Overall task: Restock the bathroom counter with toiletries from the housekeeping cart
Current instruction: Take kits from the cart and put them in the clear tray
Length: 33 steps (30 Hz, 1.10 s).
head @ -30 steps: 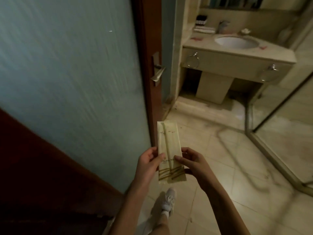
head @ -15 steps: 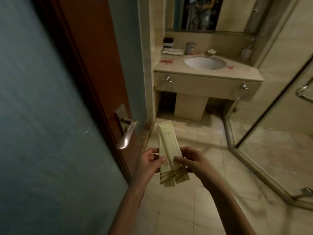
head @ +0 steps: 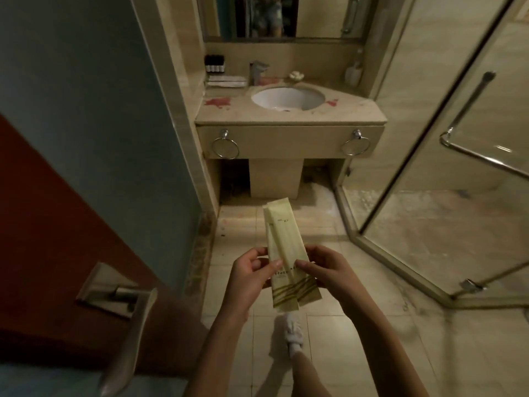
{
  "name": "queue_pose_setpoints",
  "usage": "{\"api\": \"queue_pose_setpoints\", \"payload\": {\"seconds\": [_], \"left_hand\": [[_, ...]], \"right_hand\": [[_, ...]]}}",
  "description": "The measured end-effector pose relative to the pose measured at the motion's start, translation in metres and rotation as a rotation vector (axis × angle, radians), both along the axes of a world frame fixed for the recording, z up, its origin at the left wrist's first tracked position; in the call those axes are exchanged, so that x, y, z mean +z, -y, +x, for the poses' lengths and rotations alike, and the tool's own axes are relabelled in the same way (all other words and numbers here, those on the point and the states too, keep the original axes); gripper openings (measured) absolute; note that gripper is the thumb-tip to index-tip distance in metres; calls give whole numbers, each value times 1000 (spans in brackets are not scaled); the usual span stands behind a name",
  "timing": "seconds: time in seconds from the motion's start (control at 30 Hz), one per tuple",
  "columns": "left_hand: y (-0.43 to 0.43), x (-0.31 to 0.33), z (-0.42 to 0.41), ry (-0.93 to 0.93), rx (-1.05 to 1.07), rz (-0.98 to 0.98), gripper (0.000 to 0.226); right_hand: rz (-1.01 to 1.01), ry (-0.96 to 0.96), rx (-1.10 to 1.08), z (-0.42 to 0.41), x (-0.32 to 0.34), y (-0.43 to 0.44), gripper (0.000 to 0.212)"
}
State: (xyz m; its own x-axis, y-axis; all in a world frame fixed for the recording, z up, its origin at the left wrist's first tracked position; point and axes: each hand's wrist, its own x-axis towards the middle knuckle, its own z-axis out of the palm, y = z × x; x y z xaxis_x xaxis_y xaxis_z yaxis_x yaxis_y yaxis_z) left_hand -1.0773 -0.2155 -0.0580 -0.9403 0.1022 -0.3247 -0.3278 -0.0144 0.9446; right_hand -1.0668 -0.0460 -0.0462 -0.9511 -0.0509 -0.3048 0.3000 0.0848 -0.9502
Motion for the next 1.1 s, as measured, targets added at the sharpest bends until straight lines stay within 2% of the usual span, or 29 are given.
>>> {"api": "queue_pose_setpoints", "payload": {"seconds": [0.2, 0.5, 0.63, 0.8, 1.1], "left_hand": [[-21, 2, -84, -22, 32, -34, 28], [-69, 26, -270, -51, 48, -107, 30], [-76, 27, -332, -36, 77, -139, 32], [-71, 18, -388, 21, 193, -113, 31], [-69, -3, -498, 29, 246, -10, 21]], "right_hand": [[-19, -6, 4, -90, -5, -14, 23], [3, -43, -4, -277, 21, -64, 18], [-50, -29, 3, -346, 23, -74, 17], [-66, 9, 63, -407, 14, -65, 17], [-121, 55, 45, -522, -13, -58, 24]]}}
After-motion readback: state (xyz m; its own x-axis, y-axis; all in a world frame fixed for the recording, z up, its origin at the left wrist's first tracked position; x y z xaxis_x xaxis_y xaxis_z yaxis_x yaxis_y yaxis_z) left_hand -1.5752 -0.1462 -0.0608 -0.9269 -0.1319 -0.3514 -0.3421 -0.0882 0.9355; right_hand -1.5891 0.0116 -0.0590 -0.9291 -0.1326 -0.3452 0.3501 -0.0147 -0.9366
